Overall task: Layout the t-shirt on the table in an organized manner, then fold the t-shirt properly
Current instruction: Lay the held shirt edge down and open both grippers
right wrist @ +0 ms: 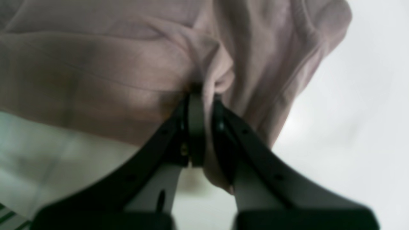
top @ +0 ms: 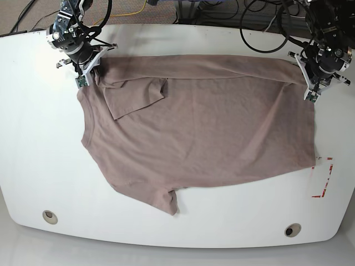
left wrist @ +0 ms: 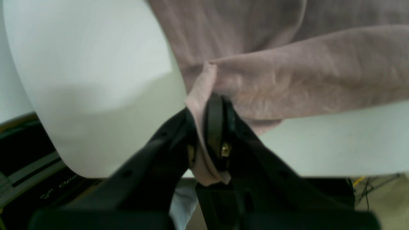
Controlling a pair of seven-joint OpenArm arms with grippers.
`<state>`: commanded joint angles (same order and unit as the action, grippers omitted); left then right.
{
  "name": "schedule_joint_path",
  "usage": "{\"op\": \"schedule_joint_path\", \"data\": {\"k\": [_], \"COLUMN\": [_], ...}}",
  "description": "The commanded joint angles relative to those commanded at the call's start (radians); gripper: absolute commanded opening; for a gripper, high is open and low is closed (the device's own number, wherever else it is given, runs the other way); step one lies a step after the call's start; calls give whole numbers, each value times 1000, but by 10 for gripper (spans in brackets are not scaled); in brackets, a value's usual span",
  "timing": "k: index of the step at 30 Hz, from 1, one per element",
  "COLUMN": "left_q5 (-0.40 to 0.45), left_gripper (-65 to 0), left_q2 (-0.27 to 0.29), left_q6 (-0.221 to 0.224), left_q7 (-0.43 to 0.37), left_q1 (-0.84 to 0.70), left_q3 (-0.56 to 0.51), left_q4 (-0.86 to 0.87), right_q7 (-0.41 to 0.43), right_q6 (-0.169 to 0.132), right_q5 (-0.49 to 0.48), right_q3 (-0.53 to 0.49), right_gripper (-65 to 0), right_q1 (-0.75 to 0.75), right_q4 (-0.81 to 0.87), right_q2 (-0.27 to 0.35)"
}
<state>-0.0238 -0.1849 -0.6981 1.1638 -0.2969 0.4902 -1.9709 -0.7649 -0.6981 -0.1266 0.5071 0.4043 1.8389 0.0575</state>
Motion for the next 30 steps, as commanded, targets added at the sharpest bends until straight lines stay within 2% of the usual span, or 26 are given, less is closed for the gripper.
{"op": "schedule_joint_path", "data": {"k": [5, 11, 13, 16, 18, 24, 26, 28, 30], "left_q5": [0, 0, 0, 0, 0, 0, 0, 0, 0], "left_gripper": [-647, -646, -646, -646, -646, -633, -583, -496, -357], "left_q2": [-29, -29, -31, -38, -51, -58, -71, -78, -83], "left_q6": [0, 0, 0, 0, 0, 0, 0, 0, 0], "left_q7": [0, 0, 0, 0, 0, 0, 5, 5, 5], "left_q1": [-20, -40, -41, -43, -55, -63, -64, -75, -80], "left_q3": [0, 0, 0, 0, 0, 0, 0, 0, 0], "left_q4": [29, 32, 32, 32, 34, 34, 34, 34, 34], "right_q7": [0, 0, -3, -5, -5, -2, -2, -5, -5], "right_q6": [0, 0, 0, 0, 0, 0, 0, 0, 0], "right_q5": [0, 2, 5, 5, 5, 0, 0, 0, 2], "right_q3": [0, 0, 0, 0, 2, 20, 20, 20, 20], "right_gripper": [-650, -645, -610, -507, -461, -476, -460, -436, -404], "right_q1": [26, 37, 37, 38, 46, 64, 68, 69, 80], "right_q4": [0, -2, -2, -2, -2, 2, 3, 3, 5], "right_q2": [0, 0, -2, -2, -2, -2, -2, -2, -2]}}
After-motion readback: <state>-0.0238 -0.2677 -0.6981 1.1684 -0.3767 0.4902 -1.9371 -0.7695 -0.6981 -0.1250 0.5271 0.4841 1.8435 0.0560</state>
